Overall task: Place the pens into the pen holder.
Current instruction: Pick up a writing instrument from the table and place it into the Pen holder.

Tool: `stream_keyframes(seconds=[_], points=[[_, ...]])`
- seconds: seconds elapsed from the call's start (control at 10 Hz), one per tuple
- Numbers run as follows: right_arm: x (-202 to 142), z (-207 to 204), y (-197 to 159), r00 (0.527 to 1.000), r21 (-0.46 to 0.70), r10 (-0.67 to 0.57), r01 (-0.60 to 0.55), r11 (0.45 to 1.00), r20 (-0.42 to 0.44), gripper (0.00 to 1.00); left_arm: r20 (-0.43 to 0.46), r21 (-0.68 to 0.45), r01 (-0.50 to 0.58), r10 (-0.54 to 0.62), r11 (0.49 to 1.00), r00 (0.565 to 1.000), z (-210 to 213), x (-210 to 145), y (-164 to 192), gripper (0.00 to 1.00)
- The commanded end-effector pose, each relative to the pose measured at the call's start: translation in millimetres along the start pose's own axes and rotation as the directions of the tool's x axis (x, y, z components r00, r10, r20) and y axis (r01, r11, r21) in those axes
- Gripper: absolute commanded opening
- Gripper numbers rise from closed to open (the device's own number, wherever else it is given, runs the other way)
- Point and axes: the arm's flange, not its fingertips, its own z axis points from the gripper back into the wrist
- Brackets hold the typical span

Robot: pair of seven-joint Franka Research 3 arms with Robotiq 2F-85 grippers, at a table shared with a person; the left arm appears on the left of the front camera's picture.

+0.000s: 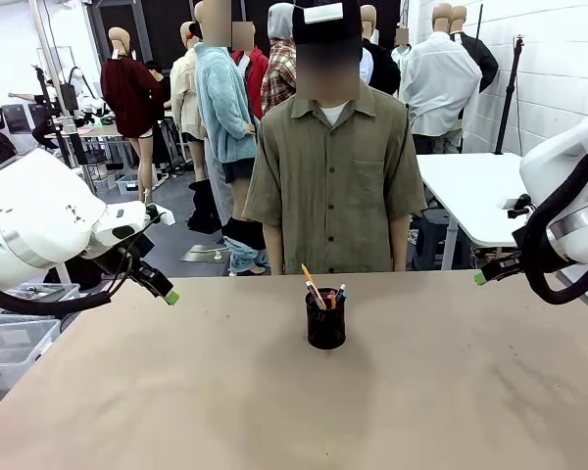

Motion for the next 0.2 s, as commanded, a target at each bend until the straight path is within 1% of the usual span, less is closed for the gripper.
stream_keyframes(seconds=[0.0, 0.1], points=[[-0.8, -0.5, -0.6, 1.0, 0.012, 0.011, -0.011, 1.0, 0.01, 0.55, 0.02, 0.001, 0.018, -0.018, 1.0, 1.0, -3.6, -1.3, 2.5, 0.6], [-0.8, -0.5, -0.6, 1.0, 0.012, 0.011, -0.011, 1.0, 0.01, 0.55, 0.02, 0.001, 0.018, -0.018, 1.0, 1.0, -3.6, -1.3, 2.5, 0.6]])
